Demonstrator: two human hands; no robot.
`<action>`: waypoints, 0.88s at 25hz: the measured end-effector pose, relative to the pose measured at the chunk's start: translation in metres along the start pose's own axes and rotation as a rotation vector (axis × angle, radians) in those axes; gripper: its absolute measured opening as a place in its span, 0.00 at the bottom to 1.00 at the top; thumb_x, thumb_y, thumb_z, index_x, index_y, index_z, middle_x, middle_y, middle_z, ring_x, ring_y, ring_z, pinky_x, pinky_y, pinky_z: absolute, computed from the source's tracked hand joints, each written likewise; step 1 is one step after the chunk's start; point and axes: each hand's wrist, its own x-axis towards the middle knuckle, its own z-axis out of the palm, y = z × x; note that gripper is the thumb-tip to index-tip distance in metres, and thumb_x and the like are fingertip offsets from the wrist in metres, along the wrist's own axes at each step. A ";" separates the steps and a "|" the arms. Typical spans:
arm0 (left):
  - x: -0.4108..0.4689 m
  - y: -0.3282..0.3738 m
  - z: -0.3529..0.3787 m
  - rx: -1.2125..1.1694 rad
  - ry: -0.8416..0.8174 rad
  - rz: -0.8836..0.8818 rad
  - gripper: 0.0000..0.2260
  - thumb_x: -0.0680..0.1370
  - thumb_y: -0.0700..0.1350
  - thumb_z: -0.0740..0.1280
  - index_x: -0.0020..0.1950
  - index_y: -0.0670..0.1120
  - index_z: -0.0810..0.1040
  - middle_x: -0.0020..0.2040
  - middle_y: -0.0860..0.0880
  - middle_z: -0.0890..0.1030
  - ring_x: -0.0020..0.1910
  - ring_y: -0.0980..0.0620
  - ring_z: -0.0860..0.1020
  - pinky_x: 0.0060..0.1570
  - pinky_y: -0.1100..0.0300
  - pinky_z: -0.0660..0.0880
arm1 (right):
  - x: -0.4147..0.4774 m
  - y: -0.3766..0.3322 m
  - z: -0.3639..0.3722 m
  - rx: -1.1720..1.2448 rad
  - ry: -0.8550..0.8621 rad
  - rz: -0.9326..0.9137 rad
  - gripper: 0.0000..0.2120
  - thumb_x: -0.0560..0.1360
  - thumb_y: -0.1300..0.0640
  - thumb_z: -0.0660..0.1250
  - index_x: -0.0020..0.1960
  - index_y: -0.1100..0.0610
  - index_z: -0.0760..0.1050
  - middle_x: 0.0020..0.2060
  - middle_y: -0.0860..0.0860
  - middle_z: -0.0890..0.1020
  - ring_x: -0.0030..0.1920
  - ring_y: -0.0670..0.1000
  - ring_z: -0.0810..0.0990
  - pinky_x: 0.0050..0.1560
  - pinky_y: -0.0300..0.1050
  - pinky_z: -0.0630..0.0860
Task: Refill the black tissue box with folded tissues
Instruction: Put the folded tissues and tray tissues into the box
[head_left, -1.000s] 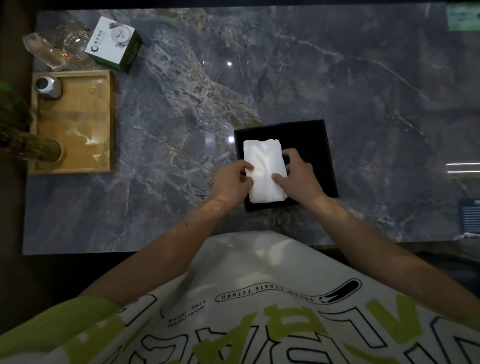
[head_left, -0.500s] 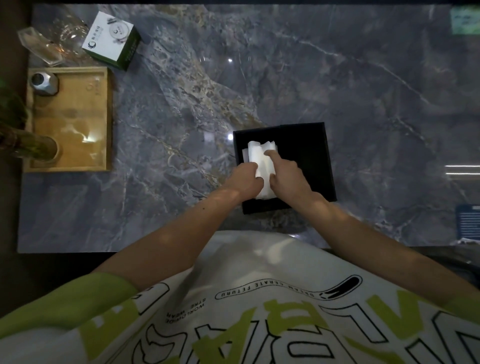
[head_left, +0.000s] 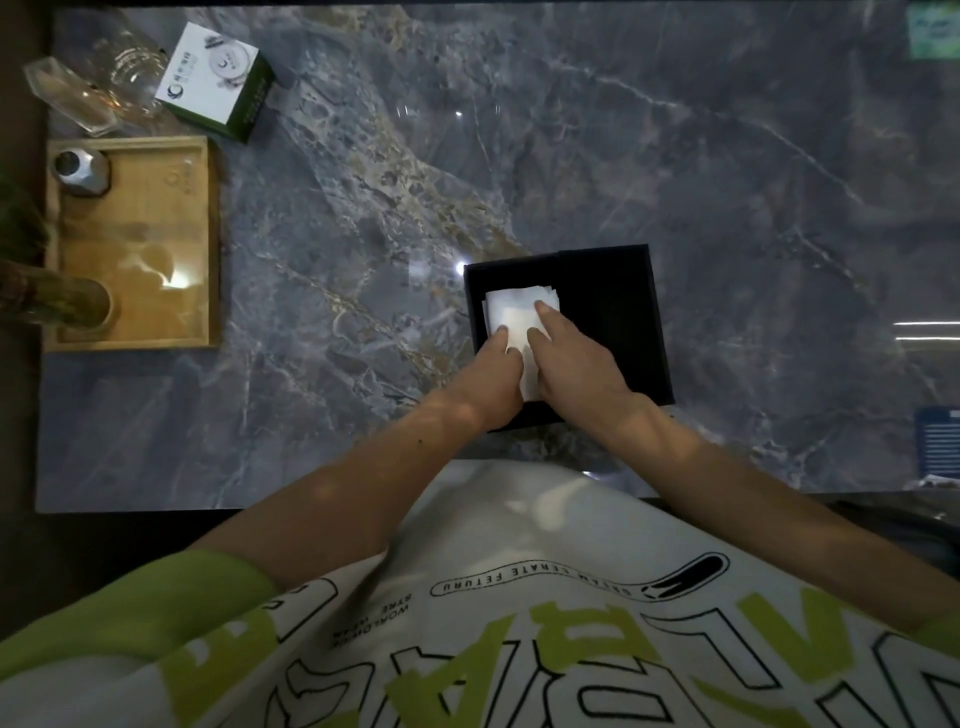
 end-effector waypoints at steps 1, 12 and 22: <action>0.000 -0.001 0.002 0.040 0.005 0.028 0.23 0.79 0.36 0.59 0.73 0.33 0.62 0.77 0.33 0.54 0.79 0.41 0.50 0.75 0.56 0.53 | 0.002 0.002 0.000 -0.097 -0.019 -0.081 0.21 0.78 0.63 0.61 0.71 0.65 0.66 0.76 0.62 0.62 0.75 0.59 0.63 0.72 0.52 0.63; 0.028 0.004 -0.001 0.207 -0.196 -0.066 0.23 0.80 0.39 0.58 0.75 0.38 0.60 0.78 0.32 0.49 0.77 0.41 0.57 0.69 0.49 0.65 | 0.010 0.015 0.009 -0.484 -0.221 -0.219 0.30 0.78 0.53 0.62 0.75 0.63 0.60 0.77 0.62 0.59 0.77 0.57 0.57 0.79 0.52 0.43; 0.027 0.001 -0.011 0.111 -0.102 -0.067 0.15 0.78 0.38 0.60 0.64 0.36 0.72 0.68 0.36 0.67 0.62 0.39 0.73 0.61 0.50 0.71 | 0.008 0.023 0.007 -0.259 -0.097 -0.252 0.24 0.79 0.57 0.58 0.73 0.64 0.64 0.75 0.62 0.64 0.76 0.58 0.61 0.78 0.50 0.46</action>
